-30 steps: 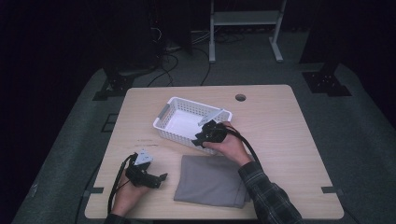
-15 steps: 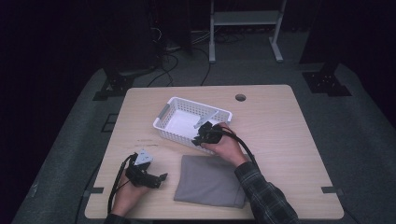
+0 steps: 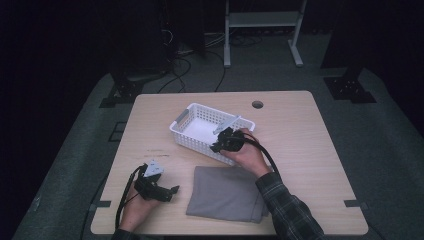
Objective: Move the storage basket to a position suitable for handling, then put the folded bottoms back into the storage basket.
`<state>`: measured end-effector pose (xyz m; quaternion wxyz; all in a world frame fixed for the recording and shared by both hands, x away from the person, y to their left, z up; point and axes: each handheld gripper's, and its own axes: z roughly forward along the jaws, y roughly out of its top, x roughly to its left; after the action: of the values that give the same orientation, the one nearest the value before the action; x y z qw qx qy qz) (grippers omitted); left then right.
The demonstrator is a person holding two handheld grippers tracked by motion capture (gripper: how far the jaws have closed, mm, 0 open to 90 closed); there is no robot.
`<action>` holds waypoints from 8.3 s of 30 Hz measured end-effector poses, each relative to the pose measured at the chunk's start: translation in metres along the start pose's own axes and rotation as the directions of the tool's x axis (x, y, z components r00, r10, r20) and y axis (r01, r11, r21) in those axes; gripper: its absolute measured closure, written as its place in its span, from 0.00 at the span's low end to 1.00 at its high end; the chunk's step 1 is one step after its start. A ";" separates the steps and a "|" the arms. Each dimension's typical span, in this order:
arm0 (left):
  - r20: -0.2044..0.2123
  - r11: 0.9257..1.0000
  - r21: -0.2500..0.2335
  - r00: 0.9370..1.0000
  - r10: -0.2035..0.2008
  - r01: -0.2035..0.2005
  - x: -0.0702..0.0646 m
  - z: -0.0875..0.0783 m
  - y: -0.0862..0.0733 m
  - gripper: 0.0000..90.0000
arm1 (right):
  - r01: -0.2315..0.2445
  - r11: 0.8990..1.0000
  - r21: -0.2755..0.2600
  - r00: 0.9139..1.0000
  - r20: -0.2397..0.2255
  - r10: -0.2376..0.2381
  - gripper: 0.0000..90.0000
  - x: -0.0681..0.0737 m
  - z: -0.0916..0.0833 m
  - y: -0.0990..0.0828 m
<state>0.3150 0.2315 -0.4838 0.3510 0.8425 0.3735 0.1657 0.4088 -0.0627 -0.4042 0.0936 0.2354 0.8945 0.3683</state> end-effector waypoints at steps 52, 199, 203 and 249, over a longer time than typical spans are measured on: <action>-0.003 1.000 0.000 1.000 -0.005 0.005 0.000 0.000 0.000 0.00 | -0.147 0.989 -0.035 0.973 0.176 0.150 0.94 -0.060 -0.114 -0.097; -0.005 1.000 0.000 1.000 -0.006 0.006 0.000 0.000 0.000 0.00 | 0.110 0.991 0.078 0.991 -0.091 -0.102 0.58 0.074 -0.012 -0.100; -0.005 1.000 0.000 1.000 -0.006 0.006 0.000 0.000 0.000 0.00 | 0.070 0.996 0.063 0.995 -0.075 -0.065 0.64 0.075 -0.012 -0.102; -0.004 1.000 0.003 1.000 -0.005 0.005 0.000 0.000 0.000 0.00 | -0.080 0.994 -0.070 0.997 0.011 0.081 0.70 0.023 -0.101 -0.063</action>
<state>0.3151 0.2318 -0.4836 0.3494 0.8419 0.3764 0.1659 0.3325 -0.1524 -0.3766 0.0931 0.2704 0.8702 0.4011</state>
